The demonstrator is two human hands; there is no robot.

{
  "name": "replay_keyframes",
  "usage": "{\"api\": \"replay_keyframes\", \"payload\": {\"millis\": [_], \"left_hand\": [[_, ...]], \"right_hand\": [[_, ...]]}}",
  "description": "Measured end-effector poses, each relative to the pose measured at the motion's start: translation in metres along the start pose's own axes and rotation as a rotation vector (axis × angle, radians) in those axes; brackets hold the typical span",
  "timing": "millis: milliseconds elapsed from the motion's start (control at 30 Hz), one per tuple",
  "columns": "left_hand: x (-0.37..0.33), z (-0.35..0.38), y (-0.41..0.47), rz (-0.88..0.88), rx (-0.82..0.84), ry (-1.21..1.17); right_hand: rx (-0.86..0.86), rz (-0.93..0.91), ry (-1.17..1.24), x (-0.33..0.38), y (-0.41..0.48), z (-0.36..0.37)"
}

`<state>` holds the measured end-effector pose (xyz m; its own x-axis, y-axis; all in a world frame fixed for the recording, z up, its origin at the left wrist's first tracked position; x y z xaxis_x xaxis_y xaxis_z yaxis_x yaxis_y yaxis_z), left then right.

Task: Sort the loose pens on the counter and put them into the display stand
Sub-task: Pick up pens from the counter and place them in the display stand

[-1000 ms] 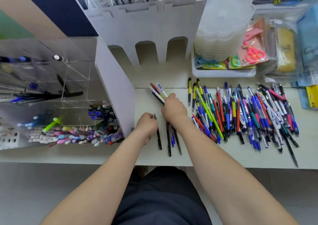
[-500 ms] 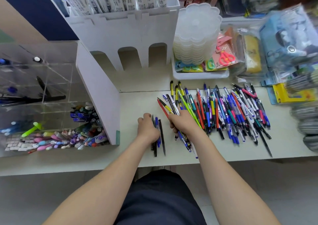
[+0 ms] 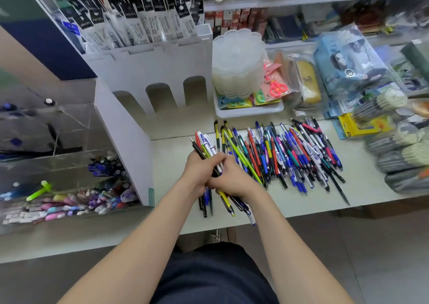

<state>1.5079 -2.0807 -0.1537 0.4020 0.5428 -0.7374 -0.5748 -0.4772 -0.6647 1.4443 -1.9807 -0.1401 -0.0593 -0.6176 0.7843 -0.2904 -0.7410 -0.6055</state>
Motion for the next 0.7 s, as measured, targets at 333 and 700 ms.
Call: {"api": "replay_keyframes", "payload": {"millis": [333,700], "left_hand": [[-0.021,-0.018,0.003,-0.068,-0.126,-0.312],[-0.048,-0.033,0.010,0.176,-0.362,-0.287]], "right_hand": [[0.018,0.093,0.205,0.031,-0.008,-0.016],[-0.148,0.255,0.069,0.023,0.013,-0.032]]}}
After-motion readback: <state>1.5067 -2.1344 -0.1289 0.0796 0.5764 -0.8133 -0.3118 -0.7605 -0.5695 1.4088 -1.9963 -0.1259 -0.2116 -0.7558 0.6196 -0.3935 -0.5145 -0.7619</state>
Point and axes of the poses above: each hand's wrist, its own y-axis towards the middle knuckle, its own z-axis out of the palm, x = y × z, the point moved 2 cm from there along y, towards the middle knuckle, and after that the axes turned 6 degrees about x, right-handed, at the moved point
